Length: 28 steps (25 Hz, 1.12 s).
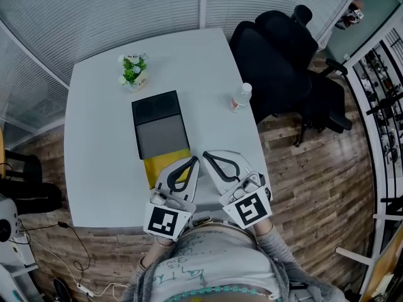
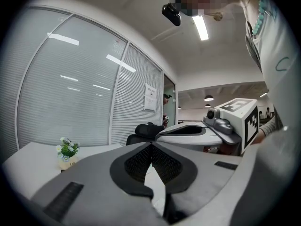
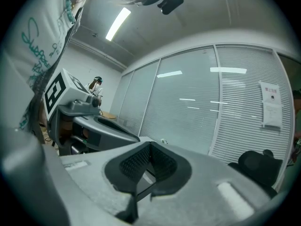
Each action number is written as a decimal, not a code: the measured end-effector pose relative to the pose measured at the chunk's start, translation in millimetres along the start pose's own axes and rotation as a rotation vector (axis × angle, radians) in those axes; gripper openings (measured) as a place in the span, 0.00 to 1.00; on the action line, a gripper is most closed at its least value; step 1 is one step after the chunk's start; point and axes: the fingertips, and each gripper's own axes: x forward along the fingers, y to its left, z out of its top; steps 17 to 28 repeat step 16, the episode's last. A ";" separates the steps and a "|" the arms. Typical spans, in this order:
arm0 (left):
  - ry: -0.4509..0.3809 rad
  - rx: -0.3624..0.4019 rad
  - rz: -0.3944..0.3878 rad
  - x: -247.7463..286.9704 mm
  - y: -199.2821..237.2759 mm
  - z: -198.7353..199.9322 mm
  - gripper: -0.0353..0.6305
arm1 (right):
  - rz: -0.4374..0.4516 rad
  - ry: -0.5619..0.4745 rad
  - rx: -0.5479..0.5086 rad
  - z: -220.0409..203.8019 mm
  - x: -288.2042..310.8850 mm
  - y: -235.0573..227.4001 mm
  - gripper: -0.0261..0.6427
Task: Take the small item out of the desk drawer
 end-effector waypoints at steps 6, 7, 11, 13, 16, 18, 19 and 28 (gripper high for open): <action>0.004 -0.004 0.001 1.5 0.2 -3.5 0.05 | 0.006 0.008 -0.013 -2.4 0.6 0.7 0.04; 0.006 -0.005 0.002 1.5 0.4 -4.1 0.05 | 0.008 0.010 -0.012 -2.7 0.7 0.8 0.04; 0.007 -0.005 0.000 1.4 0.0 -4.2 0.05 | 0.010 0.008 0.000 -2.3 0.2 0.3 0.04; 0.006 -0.005 0.001 0.3 -0.9 -3.6 0.05 | 0.014 0.019 0.001 -3.2 -1.3 1.1 0.04; 0.009 -0.004 0.003 -1.4 -2.2 -3.1 0.05 | 0.015 0.023 -0.002 -3.0 -3.2 1.8 0.04; 0.009 -0.004 0.003 -1.4 -2.2 -3.1 0.05 | 0.015 0.023 -0.002 -3.0 -3.2 1.8 0.04; 0.009 -0.004 0.003 -1.4 -2.2 -3.1 0.05 | 0.015 0.023 -0.002 -3.0 -3.2 1.8 0.04; 0.009 -0.004 0.003 -1.4 -2.2 -3.1 0.05 | 0.015 0.023 -0.002 -3.0 -3.2 1.8 0.04</action>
